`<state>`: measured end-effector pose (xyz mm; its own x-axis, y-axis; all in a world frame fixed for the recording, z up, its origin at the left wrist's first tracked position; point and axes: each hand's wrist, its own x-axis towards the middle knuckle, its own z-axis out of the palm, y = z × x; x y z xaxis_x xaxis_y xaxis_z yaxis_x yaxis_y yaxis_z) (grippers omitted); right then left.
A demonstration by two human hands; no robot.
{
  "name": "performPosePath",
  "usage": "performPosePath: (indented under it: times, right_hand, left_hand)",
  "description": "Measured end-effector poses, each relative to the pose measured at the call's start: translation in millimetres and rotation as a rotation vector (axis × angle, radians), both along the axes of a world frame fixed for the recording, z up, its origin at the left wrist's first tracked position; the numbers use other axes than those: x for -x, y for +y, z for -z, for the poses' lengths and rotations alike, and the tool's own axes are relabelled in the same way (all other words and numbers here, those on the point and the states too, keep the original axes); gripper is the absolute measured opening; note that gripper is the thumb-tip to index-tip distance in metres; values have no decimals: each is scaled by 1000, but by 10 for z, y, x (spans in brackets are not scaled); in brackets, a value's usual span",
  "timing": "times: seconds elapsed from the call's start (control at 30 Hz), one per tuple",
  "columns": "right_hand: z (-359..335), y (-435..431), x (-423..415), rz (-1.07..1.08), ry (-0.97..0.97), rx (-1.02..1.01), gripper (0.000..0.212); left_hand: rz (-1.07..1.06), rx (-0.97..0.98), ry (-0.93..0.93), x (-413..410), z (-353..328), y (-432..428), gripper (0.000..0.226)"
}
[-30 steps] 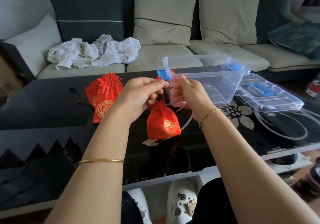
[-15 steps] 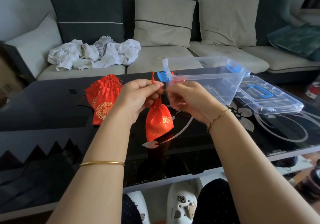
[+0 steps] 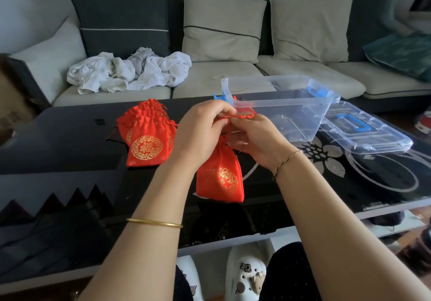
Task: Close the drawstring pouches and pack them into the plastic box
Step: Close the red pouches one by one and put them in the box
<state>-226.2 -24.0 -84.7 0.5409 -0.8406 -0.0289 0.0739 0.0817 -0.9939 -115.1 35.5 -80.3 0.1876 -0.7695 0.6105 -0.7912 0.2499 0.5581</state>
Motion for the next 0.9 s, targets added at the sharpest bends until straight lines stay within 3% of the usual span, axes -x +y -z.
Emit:
performPosePath:
  times: [0.2,0.63,0.8,0.9]
  right_hand:
    - [21,-22,51,-162,-53,-145,13]
    - [-3,-36,51,-281,-117,-149,20]
    - [3,-46,47,-209,-142,-99,15]
    - [9,-65,36,-62,-24,60,18]
  left_hand:
    - [-88,166,-121,14,66,-24,40]
    - [-104,297,42,3,12,26,40]
    - [-113,247,101,2,4,41,31]
    - [-90,144,179,-30,18,26,18]
